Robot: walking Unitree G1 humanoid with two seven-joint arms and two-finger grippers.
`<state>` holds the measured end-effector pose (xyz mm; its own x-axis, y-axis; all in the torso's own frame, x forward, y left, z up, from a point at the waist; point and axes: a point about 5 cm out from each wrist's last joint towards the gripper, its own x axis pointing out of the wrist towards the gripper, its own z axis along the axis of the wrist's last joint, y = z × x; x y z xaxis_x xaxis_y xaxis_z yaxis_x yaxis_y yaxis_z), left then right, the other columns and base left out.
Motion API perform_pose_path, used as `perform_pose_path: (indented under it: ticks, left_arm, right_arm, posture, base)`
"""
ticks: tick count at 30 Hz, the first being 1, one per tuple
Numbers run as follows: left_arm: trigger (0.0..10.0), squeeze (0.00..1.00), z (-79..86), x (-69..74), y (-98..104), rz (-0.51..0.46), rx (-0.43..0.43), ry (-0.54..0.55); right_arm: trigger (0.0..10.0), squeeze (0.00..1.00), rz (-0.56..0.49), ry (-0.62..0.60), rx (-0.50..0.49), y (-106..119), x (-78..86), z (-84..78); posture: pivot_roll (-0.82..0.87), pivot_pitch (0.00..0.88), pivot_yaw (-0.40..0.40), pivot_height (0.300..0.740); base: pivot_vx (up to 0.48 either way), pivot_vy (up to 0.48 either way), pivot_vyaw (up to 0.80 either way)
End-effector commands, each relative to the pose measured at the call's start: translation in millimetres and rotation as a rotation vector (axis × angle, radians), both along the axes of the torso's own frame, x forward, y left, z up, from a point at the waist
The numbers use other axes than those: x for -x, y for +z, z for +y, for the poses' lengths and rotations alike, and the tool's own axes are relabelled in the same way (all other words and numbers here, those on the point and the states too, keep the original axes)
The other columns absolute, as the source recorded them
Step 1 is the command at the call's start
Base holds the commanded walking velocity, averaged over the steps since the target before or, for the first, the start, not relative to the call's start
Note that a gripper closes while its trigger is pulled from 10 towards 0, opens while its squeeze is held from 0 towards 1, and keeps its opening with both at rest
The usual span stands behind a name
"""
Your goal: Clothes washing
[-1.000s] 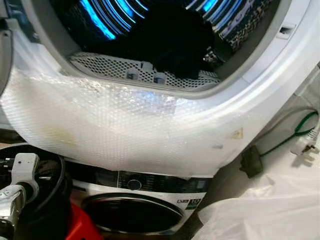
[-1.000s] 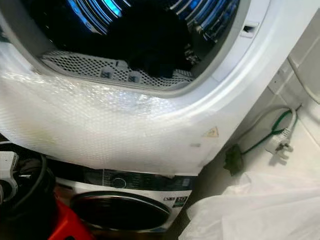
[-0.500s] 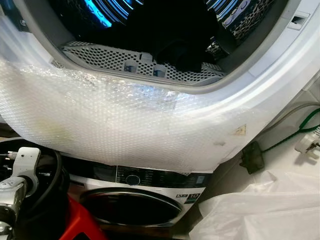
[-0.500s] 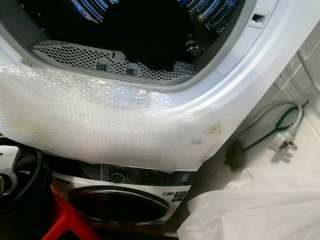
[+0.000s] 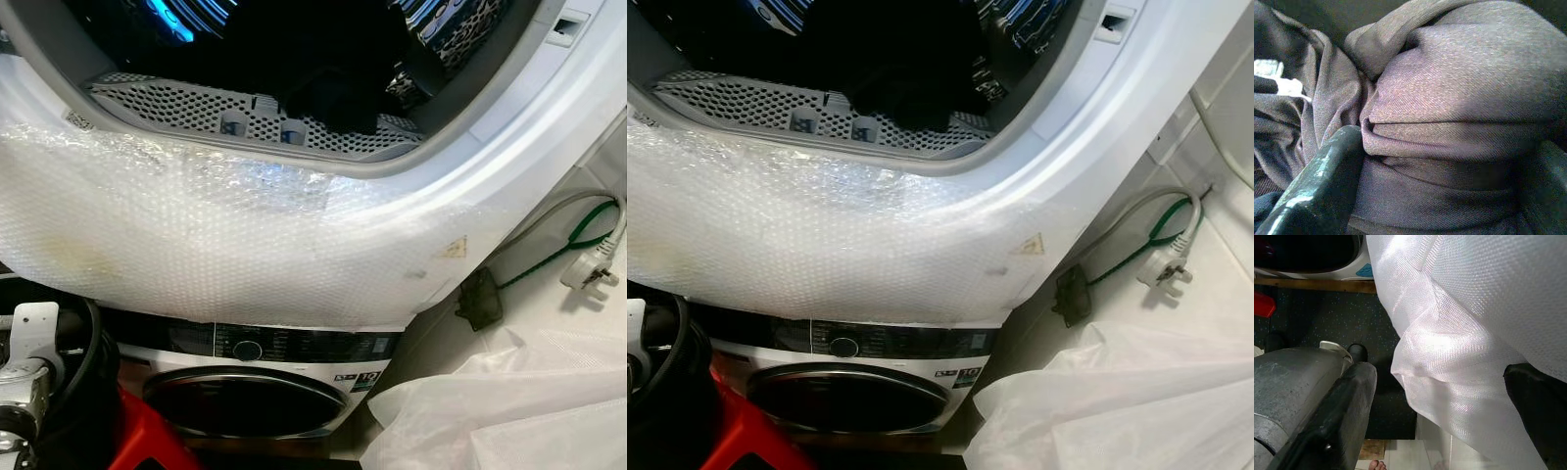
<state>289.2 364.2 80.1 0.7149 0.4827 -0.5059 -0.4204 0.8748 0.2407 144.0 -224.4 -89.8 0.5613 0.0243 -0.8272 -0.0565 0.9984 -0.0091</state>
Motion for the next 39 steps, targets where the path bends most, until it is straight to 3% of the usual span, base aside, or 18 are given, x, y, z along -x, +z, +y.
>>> perform_pose_path:
  ticks: [1,2,3,27,39]
  left_arm:
    - [10.0,0.0,-4.6,15.9,-25.5,0.092,0.028,0.042]
    - [3.4,0.0,-4.2,17.3,-26.8,0.095,0.03,0.057]
    - [0.0,0.0,-4.1,19.3,-29.1,0.102,0.028,0.068]
    - [0.0,0.0,-7.0,13.1,-24.7,0.055,-0.003,0.078]
    - [0.0,0.0,-7.2,6.3,-15.5,-0.035,-0.022,0.095]
  right_arm:
    - [10.0,0.0,0.012,-0.016,0.014,-0.7,6.5,-6.8]
    - [10.0,0.0,0.012,-0.016,0.013,-0.8,6.7,-6.6]
    - [10.0,0.0,0.014,-0.017,0.011,-1.1,7.3,-6.4]
    - [10.0,0.0,0.016,0.008,0.014,-0.4,4.9,-5.6]
    - [10.0,0.0,0.014,0.013,-0.002,-1.9,3.0,3.7]
  posture:
    - [-0.09,0.169,-0.191,0.74]
    - [-0.09,0.169,-0.191,0.74]
    - [-0.09,0.169,-0.191,0.74]
    - [-0.08,0.169,-0.204,0.74]
    - [-0.07,0.159,-0.185,0.74]
  base:
    - [0.0,0.0,0.0]
    - [0.0,0.0,0.0]
    - [0.0,0.0,0.0]
    - [0.0,0.0,0.0]
    - [0.0,0.0,0.0]
